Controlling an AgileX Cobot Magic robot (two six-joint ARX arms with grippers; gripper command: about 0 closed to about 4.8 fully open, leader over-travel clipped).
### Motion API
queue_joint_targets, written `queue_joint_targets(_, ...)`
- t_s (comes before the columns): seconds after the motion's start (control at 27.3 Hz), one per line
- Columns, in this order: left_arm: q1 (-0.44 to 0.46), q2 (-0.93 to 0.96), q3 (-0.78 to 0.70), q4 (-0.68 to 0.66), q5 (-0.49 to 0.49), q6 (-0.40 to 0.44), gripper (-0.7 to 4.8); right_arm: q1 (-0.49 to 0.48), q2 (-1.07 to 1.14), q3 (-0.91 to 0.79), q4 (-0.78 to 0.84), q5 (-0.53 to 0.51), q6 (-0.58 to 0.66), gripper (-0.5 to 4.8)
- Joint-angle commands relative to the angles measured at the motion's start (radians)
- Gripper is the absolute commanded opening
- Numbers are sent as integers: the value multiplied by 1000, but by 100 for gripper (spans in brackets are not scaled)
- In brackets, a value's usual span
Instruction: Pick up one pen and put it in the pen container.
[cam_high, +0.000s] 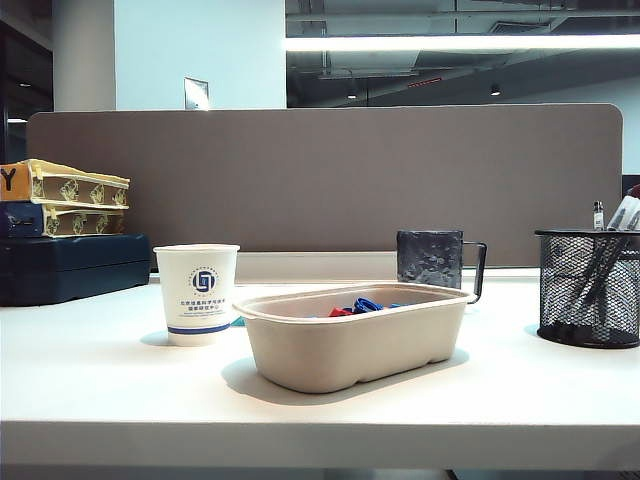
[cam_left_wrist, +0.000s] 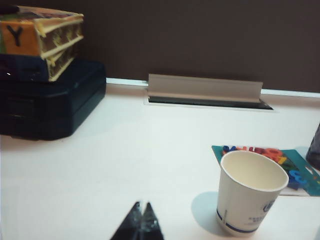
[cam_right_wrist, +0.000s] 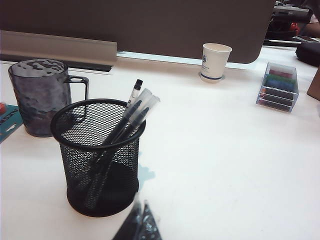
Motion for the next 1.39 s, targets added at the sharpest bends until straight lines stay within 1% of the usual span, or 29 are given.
queue_joint_targets(0.04, 30, -26, 3, 0, 42, 1, -5, 2, -6, -5, 13, 0, 5, -1)
queue_joint_targets(0.18, 58, -72, 3, -37, 46, 1, -5, 2, -6, -5, 13, 0, 5, -1)
queue_joint_targets(0.4, 105, -73, 4, -43, 49, 1, -5, 2, -6, -5, 12, 0, 5, -1)
queue_joint_targets(0.51, 161, -73, 4, -53, 100, 1, -5, 2, -6, -5, 10, 0, 5, -1)
queue_joint_targets(0.59, 222, -73, 4, -74, 156, 1, -5, 2, -6, -5, 10, 0, 5, 0)
queue_joint_targets(0.62, 230, -73, 3, -79, 159, 0, -5, 2, -7, -5, 10, 0, 5, -1)
queue_joint_targets(0.77, 235, -73, 4, -74, 153, 1, -5, 2, -6, -5, 10, 0, 5, -1)
queue_joint_targets(1.06, 268, -73, 5, 0, 154, 1, -5, 2, -6, -5, 10, 0, 5, -1)
queue_joint_targets(1.32, 280, -73, 5, 6, 154, 1, -5, 2, -6, -5, 10, 0, 5, -1)
queue_joint_targets(1.36, 285, -73, 5, 7, 157, 0, -5, 2, -6, -5, 10, 0, 5, -1)
queue_joint_targets(1.39, 305, -73, 5, 13, 190, 1, -5, 2, -7, -5, 10, 0, 5, -1)
